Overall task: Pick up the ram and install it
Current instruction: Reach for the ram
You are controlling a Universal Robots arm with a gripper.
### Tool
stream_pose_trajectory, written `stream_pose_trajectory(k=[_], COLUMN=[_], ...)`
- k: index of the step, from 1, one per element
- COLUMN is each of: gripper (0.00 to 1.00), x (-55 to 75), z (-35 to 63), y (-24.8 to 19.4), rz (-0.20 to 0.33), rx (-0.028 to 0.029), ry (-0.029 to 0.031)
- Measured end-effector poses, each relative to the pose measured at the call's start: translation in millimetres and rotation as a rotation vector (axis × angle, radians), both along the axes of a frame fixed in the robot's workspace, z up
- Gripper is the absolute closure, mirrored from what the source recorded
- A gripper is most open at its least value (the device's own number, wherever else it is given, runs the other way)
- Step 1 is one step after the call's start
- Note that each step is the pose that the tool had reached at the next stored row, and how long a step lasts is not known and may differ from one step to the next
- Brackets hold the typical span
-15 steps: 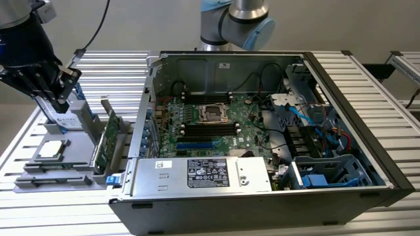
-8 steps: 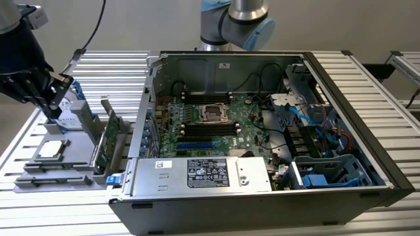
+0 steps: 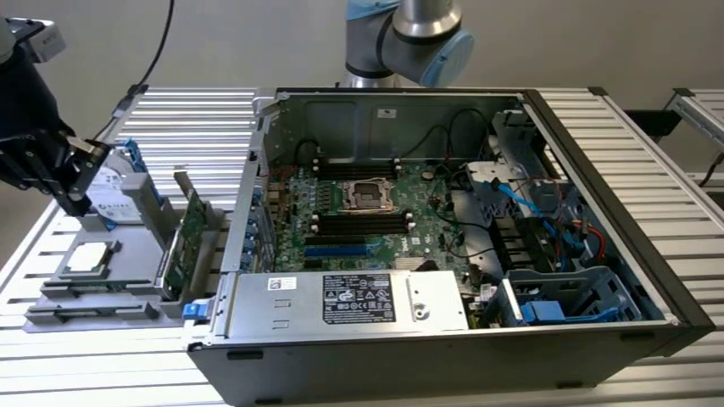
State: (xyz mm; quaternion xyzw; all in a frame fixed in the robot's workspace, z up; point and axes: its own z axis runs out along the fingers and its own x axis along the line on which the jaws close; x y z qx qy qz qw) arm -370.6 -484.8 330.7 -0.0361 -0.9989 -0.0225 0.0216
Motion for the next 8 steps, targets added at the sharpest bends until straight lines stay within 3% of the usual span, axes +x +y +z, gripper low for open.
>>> stream_pose_trajectory(k=[6, 8], gripper=[0.89, 0.89], x=[-9.4, -10.0], z=[-3.8, -3.8], y=[-8.6, -9.0], rz=[0.0, 0.0], rx=[-0.0001, -0.0001], ry=[0.0068, 0.0069])
